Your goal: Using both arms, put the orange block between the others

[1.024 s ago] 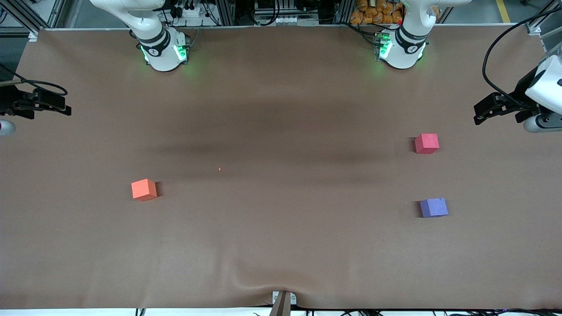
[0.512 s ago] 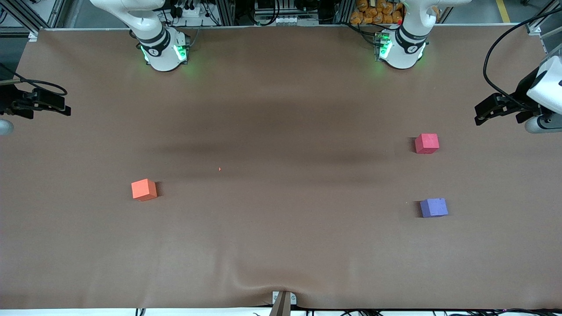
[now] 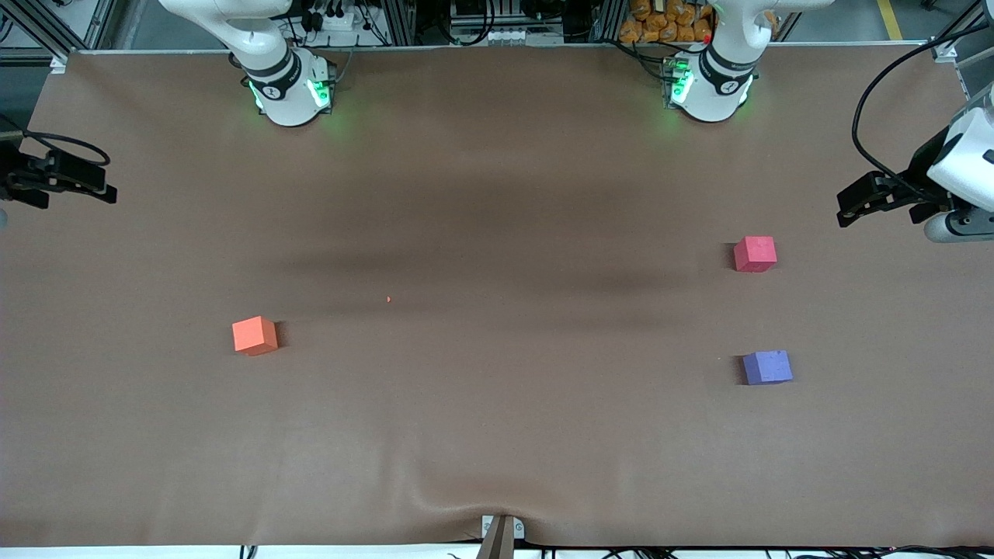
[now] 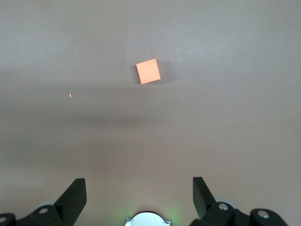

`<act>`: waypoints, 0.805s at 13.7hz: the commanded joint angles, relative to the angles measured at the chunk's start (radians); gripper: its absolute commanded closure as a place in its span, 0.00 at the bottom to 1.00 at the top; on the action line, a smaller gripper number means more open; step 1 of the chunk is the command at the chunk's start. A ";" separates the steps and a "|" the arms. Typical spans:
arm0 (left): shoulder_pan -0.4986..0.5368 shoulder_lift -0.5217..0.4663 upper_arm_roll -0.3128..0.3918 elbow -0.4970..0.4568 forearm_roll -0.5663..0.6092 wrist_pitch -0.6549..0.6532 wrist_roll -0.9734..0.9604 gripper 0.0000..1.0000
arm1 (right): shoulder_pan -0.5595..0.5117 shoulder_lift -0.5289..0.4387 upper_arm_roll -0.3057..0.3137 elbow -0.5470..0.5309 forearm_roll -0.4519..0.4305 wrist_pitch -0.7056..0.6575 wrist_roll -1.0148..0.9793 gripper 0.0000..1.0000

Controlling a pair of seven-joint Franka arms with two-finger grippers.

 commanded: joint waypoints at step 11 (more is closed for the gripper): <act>0.005 0.010 -0.002 0.025 -0.017 0.000 0.013 0.00 | -0.014 0.068 0.015 -0.009 -0.011 0.059 0.003 0.00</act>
